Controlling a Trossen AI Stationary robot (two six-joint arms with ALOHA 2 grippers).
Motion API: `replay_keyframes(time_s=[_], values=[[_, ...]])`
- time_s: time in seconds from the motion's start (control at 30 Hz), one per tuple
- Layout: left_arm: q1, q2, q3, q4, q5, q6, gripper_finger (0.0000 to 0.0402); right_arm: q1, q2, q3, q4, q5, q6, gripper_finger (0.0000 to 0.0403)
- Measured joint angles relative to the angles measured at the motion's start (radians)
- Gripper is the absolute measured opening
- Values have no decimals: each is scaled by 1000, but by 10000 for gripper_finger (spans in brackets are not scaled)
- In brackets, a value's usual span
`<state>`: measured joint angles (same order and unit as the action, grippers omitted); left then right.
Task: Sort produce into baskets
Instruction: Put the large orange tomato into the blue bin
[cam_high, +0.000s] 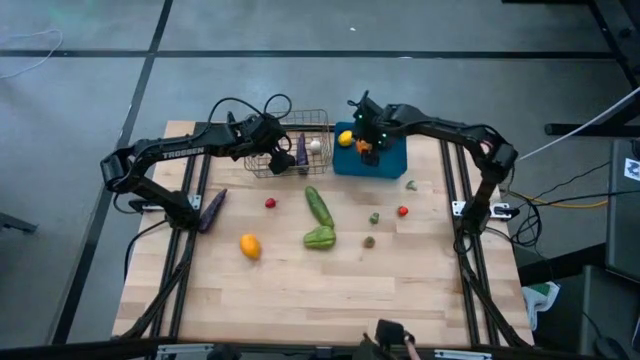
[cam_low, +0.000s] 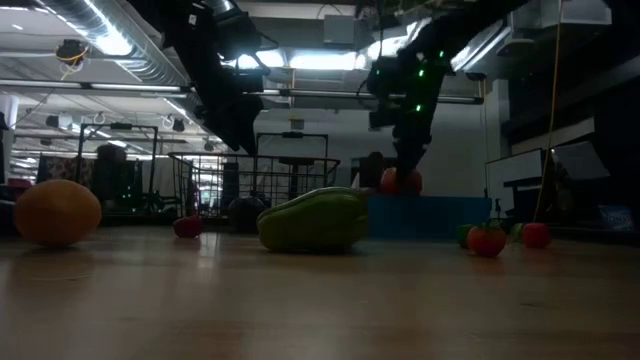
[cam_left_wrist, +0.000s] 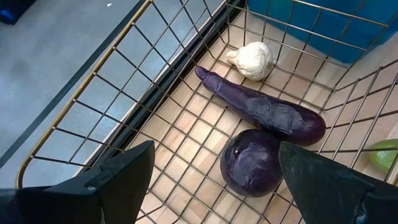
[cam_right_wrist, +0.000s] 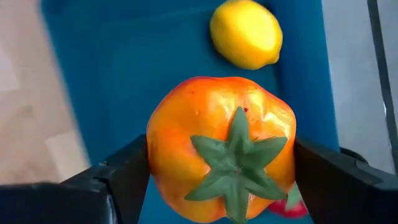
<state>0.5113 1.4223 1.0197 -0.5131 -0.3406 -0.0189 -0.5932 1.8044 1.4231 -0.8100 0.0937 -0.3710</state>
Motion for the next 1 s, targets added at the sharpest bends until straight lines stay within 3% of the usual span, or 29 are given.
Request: replay_keyframes(time_s=[0.37, 1.0], values=[[0, 0, 0, 1, 0, 0, 340, -17, 98, 0, 110, 9, -18, 331], [0, 0, 0, 2, 0, 104, 340, -17, 97, 0, 113, 27, -22, 398]])
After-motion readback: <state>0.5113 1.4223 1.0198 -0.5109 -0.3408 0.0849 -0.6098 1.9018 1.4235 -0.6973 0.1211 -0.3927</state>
